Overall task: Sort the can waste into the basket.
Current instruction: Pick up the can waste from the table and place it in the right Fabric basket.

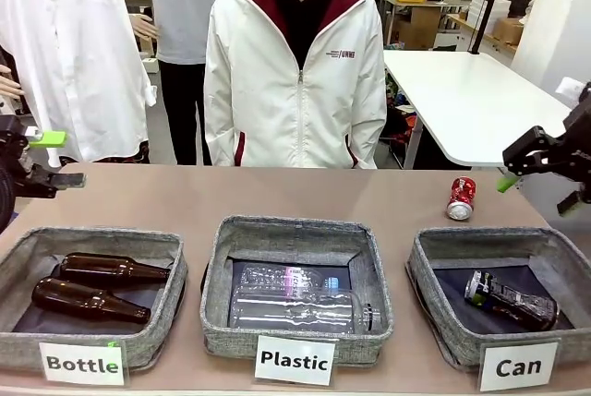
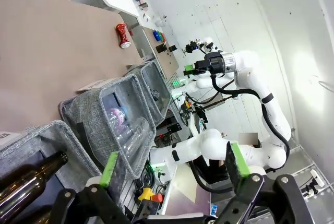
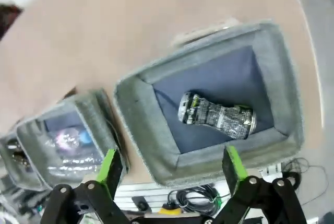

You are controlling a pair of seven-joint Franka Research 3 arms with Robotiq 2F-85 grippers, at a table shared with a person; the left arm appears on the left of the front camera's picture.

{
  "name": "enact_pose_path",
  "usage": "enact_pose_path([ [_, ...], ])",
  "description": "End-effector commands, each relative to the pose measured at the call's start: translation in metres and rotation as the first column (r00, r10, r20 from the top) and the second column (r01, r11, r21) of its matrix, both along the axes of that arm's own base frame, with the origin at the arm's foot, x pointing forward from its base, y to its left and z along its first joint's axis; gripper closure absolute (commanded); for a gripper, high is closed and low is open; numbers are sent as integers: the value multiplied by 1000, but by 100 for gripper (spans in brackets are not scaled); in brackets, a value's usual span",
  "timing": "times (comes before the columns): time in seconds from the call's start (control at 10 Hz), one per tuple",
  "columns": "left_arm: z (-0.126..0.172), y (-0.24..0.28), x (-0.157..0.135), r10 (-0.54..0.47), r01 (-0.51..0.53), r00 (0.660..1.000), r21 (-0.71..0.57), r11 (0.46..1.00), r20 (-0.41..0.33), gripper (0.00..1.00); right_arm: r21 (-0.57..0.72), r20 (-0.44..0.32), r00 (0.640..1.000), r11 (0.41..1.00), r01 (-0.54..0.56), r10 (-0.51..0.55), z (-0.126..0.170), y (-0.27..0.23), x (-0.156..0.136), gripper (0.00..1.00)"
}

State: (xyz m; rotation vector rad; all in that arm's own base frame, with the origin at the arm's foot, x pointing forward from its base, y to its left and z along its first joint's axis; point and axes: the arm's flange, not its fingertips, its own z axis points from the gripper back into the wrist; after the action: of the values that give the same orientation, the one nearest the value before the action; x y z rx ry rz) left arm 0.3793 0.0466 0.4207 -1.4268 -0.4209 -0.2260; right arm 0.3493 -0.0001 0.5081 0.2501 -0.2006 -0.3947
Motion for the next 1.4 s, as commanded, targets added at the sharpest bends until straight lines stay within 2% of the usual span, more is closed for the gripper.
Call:
enact_pose_path([
  [0.0,1,1,-2,-9,9,1000,-2,1000,17,0,14,17,997,997,-72,72,-1,8,0,0],
  [0.1,1,1,-2,-9,9,1000,-2,1000,17,0,14,17,997,997,-72,72,-1,8,0,0],
  [0.2,1,1,-2,-9,9,1000,-2,1000,17,0,5,1,1000,1000,-4,4,1,-3,-1,0],
  [0.3,1,1,-2,-9,9,1000,-2,1000,17,0,-44,-43,997,997,62,-64,1,2,-2,0],
  [0.5,1,1,-2,-9,9,1000,-2,1000,17,0,-57,-139,969,979,196,-202,6,5,21,0],
  [0.6,1,1,-2,-9,9,1000,-2,1000,17,0,-88,-172,962,976,198,-211,10,7,42,0],
  [0.7,1,1,-2,-9,9,1000,-2,1000,17,0,-113,-191,949,966,232,-250,9,8,77,0],
  [0.9,1,1,-2,-9,9,1000,-2,1000,17,0,-167,-145,967,969,185,-209,-12,-6,152,0],
  [1.1,1,1,-2,-9,9,1000,-2,1000,17,0,-175,-109,980,973,147,-168,-39,-20,200,0],
  [1.3,1,1,-2,-9,9,1000,-2,1000,17,0,-156,-65,993,984,85,-96,-76,-29,235,0],
])
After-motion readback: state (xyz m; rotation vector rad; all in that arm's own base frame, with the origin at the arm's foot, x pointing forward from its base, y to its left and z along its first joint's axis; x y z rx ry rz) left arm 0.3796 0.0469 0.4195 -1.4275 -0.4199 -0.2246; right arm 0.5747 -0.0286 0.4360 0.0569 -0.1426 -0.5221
